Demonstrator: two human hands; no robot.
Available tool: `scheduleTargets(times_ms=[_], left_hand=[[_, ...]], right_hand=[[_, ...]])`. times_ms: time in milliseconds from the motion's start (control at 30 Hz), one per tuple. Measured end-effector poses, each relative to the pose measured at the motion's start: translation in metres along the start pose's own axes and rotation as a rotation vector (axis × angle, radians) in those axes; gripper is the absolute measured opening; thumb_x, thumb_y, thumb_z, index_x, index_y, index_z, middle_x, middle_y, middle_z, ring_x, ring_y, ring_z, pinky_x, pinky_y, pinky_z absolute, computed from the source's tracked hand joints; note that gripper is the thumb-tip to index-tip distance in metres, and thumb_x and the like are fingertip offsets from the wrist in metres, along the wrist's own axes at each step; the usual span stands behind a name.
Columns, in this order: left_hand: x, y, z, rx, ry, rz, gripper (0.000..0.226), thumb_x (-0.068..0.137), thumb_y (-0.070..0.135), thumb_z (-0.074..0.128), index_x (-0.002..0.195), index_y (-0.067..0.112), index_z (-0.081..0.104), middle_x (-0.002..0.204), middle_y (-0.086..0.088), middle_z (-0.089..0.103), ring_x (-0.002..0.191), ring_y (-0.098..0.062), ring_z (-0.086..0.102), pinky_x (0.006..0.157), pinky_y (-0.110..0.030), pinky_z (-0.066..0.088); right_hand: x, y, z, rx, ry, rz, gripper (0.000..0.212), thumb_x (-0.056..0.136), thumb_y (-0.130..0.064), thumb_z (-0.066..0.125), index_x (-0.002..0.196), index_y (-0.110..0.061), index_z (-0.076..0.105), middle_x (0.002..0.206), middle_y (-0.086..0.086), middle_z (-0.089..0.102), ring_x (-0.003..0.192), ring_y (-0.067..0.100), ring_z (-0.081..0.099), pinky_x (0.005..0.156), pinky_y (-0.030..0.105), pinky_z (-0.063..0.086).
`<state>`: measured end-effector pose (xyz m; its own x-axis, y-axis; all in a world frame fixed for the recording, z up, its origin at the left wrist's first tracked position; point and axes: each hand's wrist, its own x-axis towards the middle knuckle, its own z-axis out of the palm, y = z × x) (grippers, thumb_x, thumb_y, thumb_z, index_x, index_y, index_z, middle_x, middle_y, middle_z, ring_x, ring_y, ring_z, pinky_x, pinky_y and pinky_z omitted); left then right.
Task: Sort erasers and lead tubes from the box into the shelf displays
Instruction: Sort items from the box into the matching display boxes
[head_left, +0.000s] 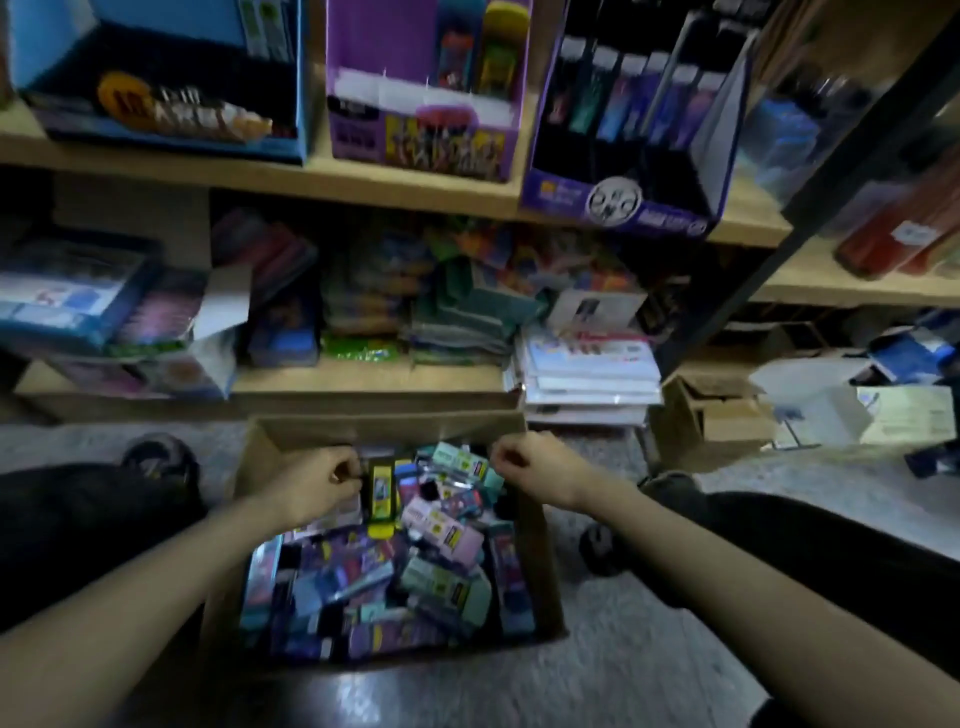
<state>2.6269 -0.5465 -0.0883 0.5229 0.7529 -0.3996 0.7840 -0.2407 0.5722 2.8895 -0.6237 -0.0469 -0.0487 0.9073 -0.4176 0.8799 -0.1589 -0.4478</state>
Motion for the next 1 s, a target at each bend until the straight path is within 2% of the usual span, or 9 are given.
scheduleTargets(times_ms=[67,167,267,333,467,533,733,900,1000], left_hand=[[-0.005,-0.021,0.030,-0.091,0.023,-0.084,0.007,0.086,0.004,0.063,0.084,0.007,0.057,0.089,-0.019,0.063,0.083,-0.022,0.057,0.072,-0.028,0.042],[-0.012,-0.049,0.066,-0.048,-0.021,-0.160,0.031,0.085,0.020,0.067,0.109,0.003,0.059,0.111,-0.017,0.057,0.104,-0.029,0.057,0.089,-0.035,0.044],[-0.020,-0.068,0.084,-0.003,0.014,-0.242,0.053,0.081,0.031,0.071,0.125,0.008,0.052,0.122,-0.014,0.050,0.114,-0.029,0.051,0.092,-0.035,0.042],[-0.024,-0.079,0.093,-0.047,0.070,-0.271,0.053,0.078,0.030,0.074,0.121,0.007,0.054,0.120,-0.014,0.051,0.114,-0.030,0.049,0.091,-0.037,0.041],[-0.027,-0.090,0.105,0.072,0.091,-0.145,0.052,0.075,0.037,0.076,0.114,0.006,0.060,0.113,-0.011,0.054,0.106,-0.030,0.049,0.087,-0.035,0.037],[-0.022,-0.089,0.110,0.096,0.089,-0.131,0.058,0.076,0.039,0.074,0.121,0.007,0.056,0.116,-0.010,0.053,0.108,-0.030,0.050,0.086,-0.035,0.037],[0.003,-0.078,0.114,0.159,-0.038,-0.167,0.071,0.077,0.051,0.068,0.130,0.010,0.042,0.124,-0.007,0.046,0.115,-0.024,0.044,0.090,-0.032,0.037],[0.017,-0.078,0.110,0.128,-0.147,-0.207,0.067,0.075,0.052,0.069,0.126,0.015,0.048,0.123,-0.007,0.049,0.112,-0.023,0.048,0.090,-0.033,0.041],[0.017,-0.077,0.112,0.102,-0.136,-0.201,0.057,0.079,0.046,0.069,0.122,0.014,0.051,0.119,-0.007,0.051,0.108,-0.023,0.049,0.089,-0.033,0.042]], right_hand=[[0.006,0.008,0.038,0.040,-0.059,0.070,0.019,0.093,-0.020,0.051,0.098,-0.006,0.063,0.107,0.017,0.065,0.100,0.031,0.059,0.079,0.032,0.039],[0.015,0.016,0.085,0.121,-0.110,0.176,0.014,0.092,-0.022,0.057,0.095,-0.008,0.060,0.108,0.017,0.064,0.101,0.029,0.059,0.076,0.027,0.039],[0.027,0.019,0.119,0.224,-0.107,0.247,0.040,0.090,-0.024,0.060,0.124,-0.004,0.052,0.125,0.016,0.055,0.109,0.031,0.057,0.089,0.038,0.047],[0.033,0.018,0.135,0.290,-0.080,0.305,0.050,0.089,-0.028,0.062,0.132,-0.007,0.047,0.131,0.015,0.051,0.111,0.031,0.057,0.090,0.041,0.048],[0.042,0.010,0.162,0.505,-0.067,0.440,0.038,0.093,-0.030,0.056,0.122,-0.006,0.050,0.121,0.016,0.061,0.105,0.033,0.060,0.087,0.043,0.049],[0.046,0.007,0.169,0.568,-0.041,0.490,0.037,0.094,-0.031,0.055,0.119,-0.004,0.050,0.115,0.017,0.063,0.101,0.033,0.061,0.083,0.043,0.050],[0.048,0.014,0.165,0.855,-0.051,0.555,0.032,0.089,-0.007,0.061,0.114,0.012,0.055,0.106,0.025,0.062,0.069,0.018,0.057,0.051,0.018,0.048],[0.038,0.023,0.167,0.977,-0.049,0.579,0.030,0.091,-0.003,0.056,0.115,0.015,0.057,0.116,0.029,0.060,0.094,0.027,0.057,0.080,0.031,0.048],[0.031,0.027,0.168,1.046,0.002,0.573,0.030,0.092,-0.002,0.055,0.118,0.012,0.057,0.119,0.029,0.059,0.100,0.031,0.059,0.086,0.038,0.050]])
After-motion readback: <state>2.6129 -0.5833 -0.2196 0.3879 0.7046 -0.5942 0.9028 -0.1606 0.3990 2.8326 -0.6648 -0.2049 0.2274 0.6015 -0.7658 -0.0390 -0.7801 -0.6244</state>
